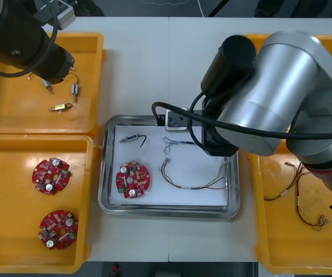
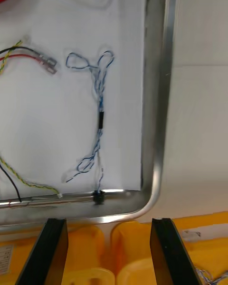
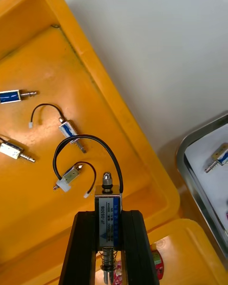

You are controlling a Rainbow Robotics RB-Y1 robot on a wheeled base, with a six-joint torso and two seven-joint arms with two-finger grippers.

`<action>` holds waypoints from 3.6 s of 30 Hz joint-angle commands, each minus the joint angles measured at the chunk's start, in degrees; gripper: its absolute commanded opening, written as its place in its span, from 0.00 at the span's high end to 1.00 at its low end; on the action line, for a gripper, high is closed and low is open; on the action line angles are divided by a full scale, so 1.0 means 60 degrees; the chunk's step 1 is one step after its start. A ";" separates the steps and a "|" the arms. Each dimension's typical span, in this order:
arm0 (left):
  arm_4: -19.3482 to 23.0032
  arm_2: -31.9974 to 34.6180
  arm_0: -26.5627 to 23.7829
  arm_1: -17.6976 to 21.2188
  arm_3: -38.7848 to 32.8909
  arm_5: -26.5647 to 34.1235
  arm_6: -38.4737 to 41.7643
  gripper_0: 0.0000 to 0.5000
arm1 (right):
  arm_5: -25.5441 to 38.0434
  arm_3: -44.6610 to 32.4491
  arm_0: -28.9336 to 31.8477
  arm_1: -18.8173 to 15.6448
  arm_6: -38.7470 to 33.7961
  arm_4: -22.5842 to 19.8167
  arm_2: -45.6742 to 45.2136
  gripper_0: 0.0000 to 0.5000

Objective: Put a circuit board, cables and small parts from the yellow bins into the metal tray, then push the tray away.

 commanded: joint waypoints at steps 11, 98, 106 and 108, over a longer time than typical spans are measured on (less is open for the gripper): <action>0.0391 -0.1527 -0.0080 -0.0723 -0.1015 0.0060 0.0350 1.00 | 0.0056 -0.1828 0.0810 -0.0738 -0.1446 -0.0905 -0.3648 0.00; -0.0195 -0.2347 0.0242 -0.1324 -0.1191 0.0060 0.3323 0.00 | 0.0056 -0.0876 0.6230 -0.3023 -0.8023 -0.3820 -0.9068 0.00; 0.0230 -0.0795 0.1268 -0.0211 -0.2173 0.0060 0.2283 0.00 | 0.0056 -0.0934 0.5483 -0.3506 -0.8038 -0.5051 -0.8452 0.00; 0.0464 -0.0399 0.1517 0.0112 -0.2231 0.0060 0.2107 0.00 | 0.0056 -0.0934 0.5176 -0.3565 -0.8067 -0.5227 -0.8145 0.00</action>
